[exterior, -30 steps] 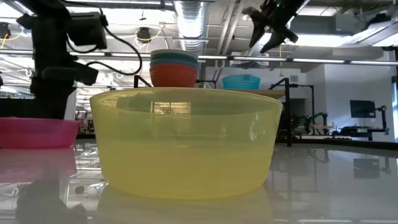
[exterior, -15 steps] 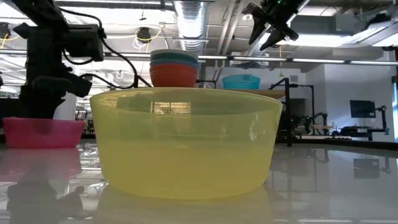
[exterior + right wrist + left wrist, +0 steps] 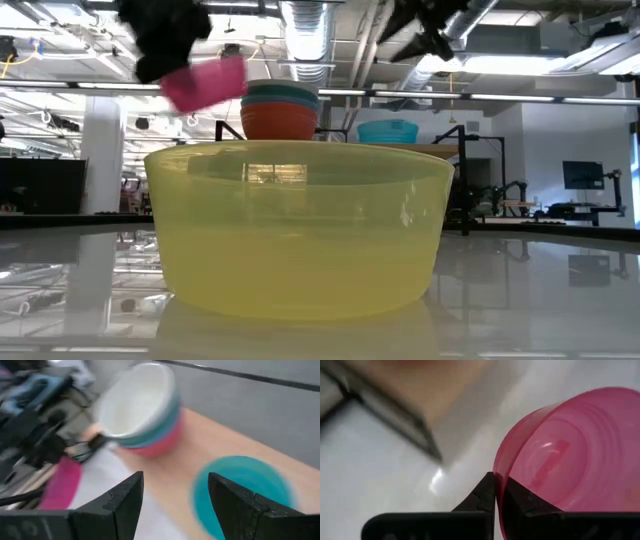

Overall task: Place and stack bowls onto a shelf
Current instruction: Stack the light pink bowl on top of the light blue bowl on the shelf

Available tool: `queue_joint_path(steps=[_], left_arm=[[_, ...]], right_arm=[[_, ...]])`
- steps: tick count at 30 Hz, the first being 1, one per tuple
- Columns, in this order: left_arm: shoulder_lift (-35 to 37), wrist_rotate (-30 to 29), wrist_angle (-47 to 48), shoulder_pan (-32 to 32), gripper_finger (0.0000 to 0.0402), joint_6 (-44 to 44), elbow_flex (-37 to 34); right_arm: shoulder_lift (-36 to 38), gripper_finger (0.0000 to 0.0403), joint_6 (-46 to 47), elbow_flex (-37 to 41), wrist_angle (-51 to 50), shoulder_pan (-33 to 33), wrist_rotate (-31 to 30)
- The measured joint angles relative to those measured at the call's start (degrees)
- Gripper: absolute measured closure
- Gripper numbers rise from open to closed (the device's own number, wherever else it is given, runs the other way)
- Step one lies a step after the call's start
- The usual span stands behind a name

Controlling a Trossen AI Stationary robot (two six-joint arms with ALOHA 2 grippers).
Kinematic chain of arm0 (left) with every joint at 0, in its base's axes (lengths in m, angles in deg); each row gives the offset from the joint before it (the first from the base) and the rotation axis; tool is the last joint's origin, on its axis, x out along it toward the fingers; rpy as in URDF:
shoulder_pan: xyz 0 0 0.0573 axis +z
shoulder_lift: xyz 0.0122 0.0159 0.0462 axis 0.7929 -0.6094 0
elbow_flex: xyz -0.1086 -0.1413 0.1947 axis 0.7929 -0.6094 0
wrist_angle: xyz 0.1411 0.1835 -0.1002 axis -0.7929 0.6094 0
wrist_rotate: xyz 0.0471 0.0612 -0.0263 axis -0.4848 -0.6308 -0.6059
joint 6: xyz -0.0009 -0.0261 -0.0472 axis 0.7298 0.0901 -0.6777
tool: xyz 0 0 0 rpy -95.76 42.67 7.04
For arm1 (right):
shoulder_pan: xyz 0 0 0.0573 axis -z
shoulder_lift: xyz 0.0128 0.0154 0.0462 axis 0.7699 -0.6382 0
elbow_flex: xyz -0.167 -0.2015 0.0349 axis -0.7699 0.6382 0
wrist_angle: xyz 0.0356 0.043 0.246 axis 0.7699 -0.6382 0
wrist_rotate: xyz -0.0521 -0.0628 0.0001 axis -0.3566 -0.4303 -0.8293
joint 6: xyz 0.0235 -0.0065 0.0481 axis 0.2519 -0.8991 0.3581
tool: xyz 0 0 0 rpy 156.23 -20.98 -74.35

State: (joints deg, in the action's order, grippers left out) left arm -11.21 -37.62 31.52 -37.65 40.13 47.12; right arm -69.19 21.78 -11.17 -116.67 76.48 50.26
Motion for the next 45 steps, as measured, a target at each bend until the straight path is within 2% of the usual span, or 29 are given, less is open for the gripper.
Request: queue_joint_path(steps=[4, 9, 15, 21, 27, 30, 34, 39, 43, 45], left_arm=[[-5.8, -3.5, -0.4, -0.7, 0.0401, 4.5, 10.3], [-17.1, -9.3, 0.2, -2.9, 0.0401, 10.2, 24.1], [-30.2, -18.4, 1.5, -3.6, 0.0401, 17.0, 39.5], [-38.5, -19.4, 1.9, -4.1, 0.0401, 23.1, 50.3], [-41.5, -19.5, 1.9, -4.8, 0.0401, 26.1, 54.9], [-41.7, -19.9, 1.7, -4.9, 0.0401, 26.5, 55.3], [-41.7, -19.0, 2.1, -5.1, 0.0400, 26.4, 55.3], [-41.6, -15.0, 1.6, -5.9, 0.0374, 25.3, 55.4], [-41.6, -13.8, 2.3, -6.3, 0.0329, 23.8, 55.4], [-41.2, -15.7, 4.3, -6.5, 0.0303, 23.1, 55.4]], right_arm=[[-0.5, 0.0154, -1.0, 0.0, 3.8, -5.2, 0.3], [-0.4, 0.0154, -4.7, 0.0, 8.4, -12.0, -1.2], [-0.4, 0.0154, -9.7, 0.0, 9.1, -18.0, -10.7], [-1.5, 0.0154, -12.7, 0.0, 6.1, -21.9, -26.6], [-2.5, 0.0160, -12.6, -0.1, 1.8, -22.0, -27.9], [-3.8, 0.0181, -10.5, -0.1, -0.1, -22.0, -29.7], [-4.7, 0.0247, -10.1, -0.1, -1.6, -21.0, -30.4], [-6.7, 0.0373, -10.0, 0.1, -1.8, -19.3, -30.8], [-7.0, 0.0375, -7.3, -0.4, -2.5, -16.7, -29.9], [-7.0, 0.0369, -5.7, -0.6, -3.0, -14.5, -29.4]])
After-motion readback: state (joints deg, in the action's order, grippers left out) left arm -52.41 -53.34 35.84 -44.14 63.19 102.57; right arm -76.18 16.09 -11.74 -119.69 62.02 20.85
